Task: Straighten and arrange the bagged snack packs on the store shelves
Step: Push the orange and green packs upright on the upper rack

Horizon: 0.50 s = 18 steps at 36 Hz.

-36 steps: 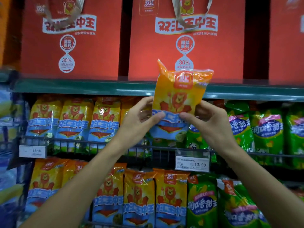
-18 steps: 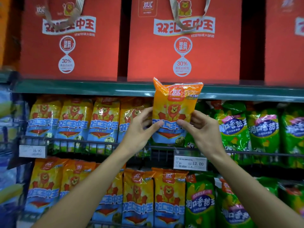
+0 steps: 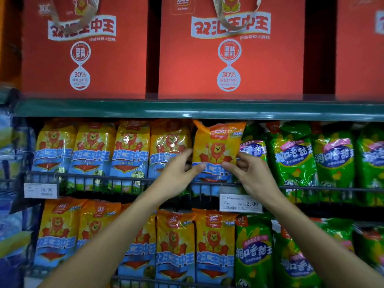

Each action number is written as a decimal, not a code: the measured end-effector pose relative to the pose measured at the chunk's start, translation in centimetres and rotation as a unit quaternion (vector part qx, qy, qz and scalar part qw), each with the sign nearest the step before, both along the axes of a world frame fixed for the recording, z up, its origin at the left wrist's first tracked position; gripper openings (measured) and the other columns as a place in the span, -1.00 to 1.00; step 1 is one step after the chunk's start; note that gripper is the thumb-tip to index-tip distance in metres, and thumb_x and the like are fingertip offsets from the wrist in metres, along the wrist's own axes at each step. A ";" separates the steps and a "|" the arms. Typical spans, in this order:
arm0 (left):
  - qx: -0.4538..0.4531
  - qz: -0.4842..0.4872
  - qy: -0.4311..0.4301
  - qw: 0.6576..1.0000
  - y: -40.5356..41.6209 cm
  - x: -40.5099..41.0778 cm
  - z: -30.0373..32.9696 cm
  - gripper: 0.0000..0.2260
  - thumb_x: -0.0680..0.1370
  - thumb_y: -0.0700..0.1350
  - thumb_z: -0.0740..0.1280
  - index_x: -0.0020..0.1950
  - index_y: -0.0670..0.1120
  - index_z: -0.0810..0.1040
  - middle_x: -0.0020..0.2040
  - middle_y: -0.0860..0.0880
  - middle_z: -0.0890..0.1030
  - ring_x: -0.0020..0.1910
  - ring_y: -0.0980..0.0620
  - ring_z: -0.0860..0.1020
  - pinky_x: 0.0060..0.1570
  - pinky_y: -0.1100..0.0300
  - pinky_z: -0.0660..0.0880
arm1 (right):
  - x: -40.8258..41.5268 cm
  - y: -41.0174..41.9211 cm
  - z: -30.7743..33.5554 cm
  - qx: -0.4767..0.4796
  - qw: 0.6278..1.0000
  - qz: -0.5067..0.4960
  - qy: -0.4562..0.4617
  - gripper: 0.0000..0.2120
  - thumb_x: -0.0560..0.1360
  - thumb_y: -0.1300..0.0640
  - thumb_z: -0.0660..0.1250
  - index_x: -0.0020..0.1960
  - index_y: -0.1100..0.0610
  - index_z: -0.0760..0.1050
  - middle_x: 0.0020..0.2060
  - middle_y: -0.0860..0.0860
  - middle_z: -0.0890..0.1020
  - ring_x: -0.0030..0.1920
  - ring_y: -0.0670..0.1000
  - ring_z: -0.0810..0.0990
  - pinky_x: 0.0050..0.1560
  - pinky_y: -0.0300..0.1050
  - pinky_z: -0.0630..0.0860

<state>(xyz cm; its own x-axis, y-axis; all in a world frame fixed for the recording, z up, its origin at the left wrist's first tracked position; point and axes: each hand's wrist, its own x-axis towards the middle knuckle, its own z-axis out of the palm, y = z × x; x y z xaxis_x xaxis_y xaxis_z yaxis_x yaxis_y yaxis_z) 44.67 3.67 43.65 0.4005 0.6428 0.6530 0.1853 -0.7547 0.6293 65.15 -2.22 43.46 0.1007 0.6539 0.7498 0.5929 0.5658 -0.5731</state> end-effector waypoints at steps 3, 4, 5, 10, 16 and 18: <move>0.025 0.038 0.014 0.999 0.1 0.4 -0.2 -0.68 0.65 0.04 0.33 0.39 0.04 0.45 0.22 0.14 0.63 0.14 0.19 0.64 0.21 0.01 0.61 | 0.0 0.1 -0.2 0.003 1.000 -0.015 0.006 -0.48 0.54 0.05 0.46 0.39 0.30 0.48 0.13 0.01 0.68 -0.25 -0.39 0.54 -0.21 -0.50 0.49; 0.024 0.044 0.011 0.999 0.1 0.4 -0.2 -0.63 0.64 0.06 0.34 0.43 0.04 0.42 0.24 0.11 0.63 0.15 0.17 0.64 0.21 0.00 0.61 | -0.1 0.0 -0.2 0.010 1.000 -0.015 0.009 -0.51 0.54 0.07 0.46 0.38 0.30 0.49 0.04 -0.08 0.68 -0.26 -0.41 0.56 -0.23 -0.52 0.48; 0.023 0.051 0.007 0.998 0.0 0.3 -0.3 -0.55 0.62 0.08 0.35 0.49 0.05 0.37 0.27 0.08 0.62 0.17 0.14 0.64 0.21 -0.02 0.61 | -0.1 0.0 -0.4 0.016 1.000 -0.011 0.017 -0.53 0.54 0.10 0.47 0.37 0.29 0.51 -0.07 -0.21 0.62 -0.25 -0.46 0.55 -0.24 -0.55 0.47; 0.110 0.130 -0.013 0.985 -0.6 0.0 -1.5 -0.38 0.61 0.02 0.38 0.60 0.13 0.17 0.24 0.17 0.50 0.19 0.18 0.56 0.22 0.14 0.57 | -0.6 -0.7 -1.1 0.115 0.989 -0.085 0.021 -0.42 0.47 0.04 0.54 0.44 0.09 0.47 0.10 -0.19 0.63 0.07 -0.37 0.59 0.13 -0.31 0.60; 0.405 0.215 0.005 0.889 -0.6 -0.4 -2.4 -0.43 0.61 -0.19 0.40 0.59 -0.06 0.29 0.58 -0.02 0.23 0.54 0.05 0.28 0.49 0.31 0.26 | -0.1 -0.6 -1.8 0.235 0.954 -0.141 -0.121 -0.34 0.53 0.15 0.47 0.57 0.03 0.30 0.48 -0.08 0.38 0.51 -0.13 0.32 0.51 -0.26 0.27; 0.478 0.217 0.056 0.849 -0.6 -0.1 -2.3 -0.50 0.65 -0.19 0.35 0.58 -0.15 0.33 0.59 -0.08 0.26 0.62 -0.03 0.17 0.58 0.07 0.19 | -0.4 -0.4 -2.2 0.228 0.943 -0.148 -0.193 -0.39 0.60 0.11 0.40 0.59 0.02 0.27 0.57 -0.11 0.27 0.57 -0.13 0.20 0.52 -0.26 0.21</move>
